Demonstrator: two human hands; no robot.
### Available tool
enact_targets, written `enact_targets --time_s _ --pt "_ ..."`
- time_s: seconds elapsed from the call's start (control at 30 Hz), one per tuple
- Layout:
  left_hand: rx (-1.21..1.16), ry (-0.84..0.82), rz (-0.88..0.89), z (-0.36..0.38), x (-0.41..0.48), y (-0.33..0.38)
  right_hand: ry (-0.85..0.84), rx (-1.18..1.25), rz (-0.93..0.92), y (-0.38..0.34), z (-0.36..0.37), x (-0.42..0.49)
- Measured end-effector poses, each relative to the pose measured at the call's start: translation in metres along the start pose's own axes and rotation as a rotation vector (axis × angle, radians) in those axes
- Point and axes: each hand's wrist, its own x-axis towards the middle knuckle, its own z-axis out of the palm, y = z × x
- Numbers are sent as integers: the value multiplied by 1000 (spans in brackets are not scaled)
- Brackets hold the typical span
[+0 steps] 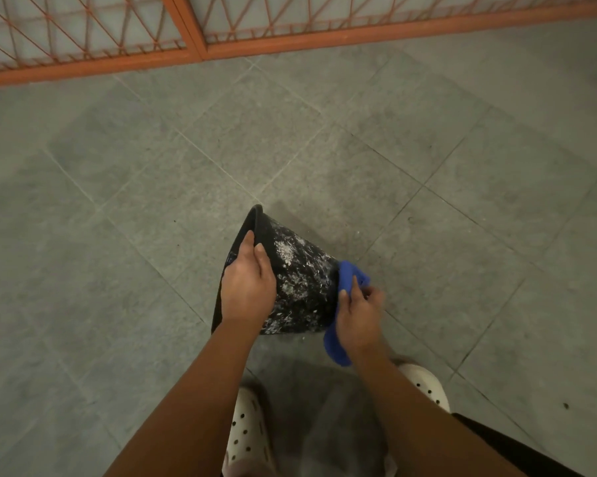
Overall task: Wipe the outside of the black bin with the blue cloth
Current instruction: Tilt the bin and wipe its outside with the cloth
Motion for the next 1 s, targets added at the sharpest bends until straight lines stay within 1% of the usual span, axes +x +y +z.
enact_targets --time_s 0.07,0.13,0.2,0.3,0.37,0.43,0.5,0.57,0.6,0.7,0.73,0.9,0.97,1.0 --pt "0 -17 19 1 1 1 80 -50 -113 -2 5 -11" --pt "0 -10 52 0 1 1 83 -86 -194 -6 7 -8" --pt "-1 6 64 0 -1 3 38 -59 -168 -9 4 0" --pt "8 2 86 2 -5 7 25 51 -8 -4 -3 7" --pt "19 -13 104 3 -7 10 35 57 58 -4 -3 2" --pt "29 -14 106 3 -7 11 54 21 20 -9 1 -7" --pt "31 1 103 2 -8 9 65 31 -88 -16 5 -12" --pt "22 10 98 1 -11 8 29 10 -139 -18 5 -5" --pt "12 10 87 1 -12 7 7 -4 -121 -16 3 0" --pt "-4 22 44 0 -17 7 -7 22 23 -1 -8 7" --pt "-1 29 42 0 -17 6 -10 11 25 3 -10 3" --pt "18 51 45 1 -13 4 12 -79 -160 -2 0 -17" --pt "10 57 40 1 -14 4 -23 -144 -181 -8 -1 -6" --pt "7 57 41 1 -15 5 -48 -163 -158 -8 -3 0"
